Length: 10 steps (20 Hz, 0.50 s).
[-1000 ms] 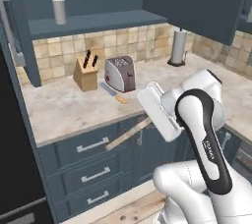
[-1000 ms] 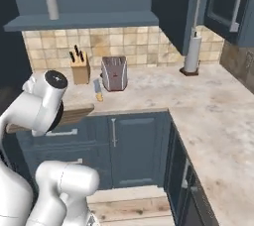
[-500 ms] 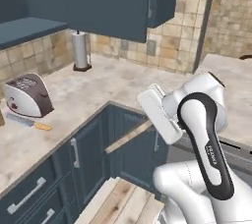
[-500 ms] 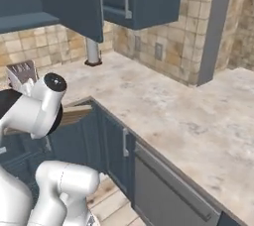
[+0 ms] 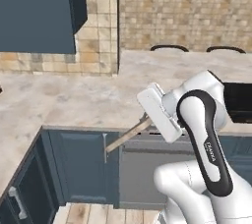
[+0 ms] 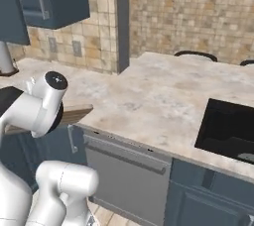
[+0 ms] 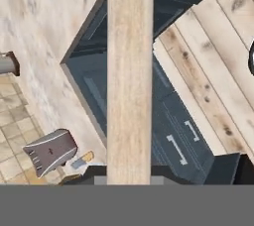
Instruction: Move the cutting board and knife to the sink. Then move spray from the cabinet to the counter.
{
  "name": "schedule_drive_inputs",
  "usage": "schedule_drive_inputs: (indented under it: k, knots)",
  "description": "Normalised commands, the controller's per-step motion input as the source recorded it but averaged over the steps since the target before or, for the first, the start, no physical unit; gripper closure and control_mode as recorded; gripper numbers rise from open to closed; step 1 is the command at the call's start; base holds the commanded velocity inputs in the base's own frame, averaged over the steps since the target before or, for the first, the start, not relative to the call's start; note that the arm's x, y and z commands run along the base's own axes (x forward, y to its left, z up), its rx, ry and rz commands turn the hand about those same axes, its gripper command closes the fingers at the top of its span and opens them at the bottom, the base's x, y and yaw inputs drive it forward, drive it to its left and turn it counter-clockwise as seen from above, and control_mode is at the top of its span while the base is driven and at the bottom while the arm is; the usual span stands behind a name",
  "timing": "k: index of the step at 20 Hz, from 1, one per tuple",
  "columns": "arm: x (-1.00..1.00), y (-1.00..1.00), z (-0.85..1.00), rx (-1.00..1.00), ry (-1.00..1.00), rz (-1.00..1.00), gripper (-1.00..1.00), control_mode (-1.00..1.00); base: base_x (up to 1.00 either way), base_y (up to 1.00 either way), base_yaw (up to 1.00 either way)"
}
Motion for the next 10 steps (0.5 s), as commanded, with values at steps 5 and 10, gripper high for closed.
schedule_drive_inputs:
  k: [5, 10]
  knots:
    - [0.0, 0.0, 0.0, 0.0, 0.0, 0.0, 1.0, 1.0, 0.34, -0.41, -0.67]
    - [0.0, 0.0, 0.0, 0.0, 0.0, 0.0, 1.0, 1.0, 0.65, -0.64, 0.05]
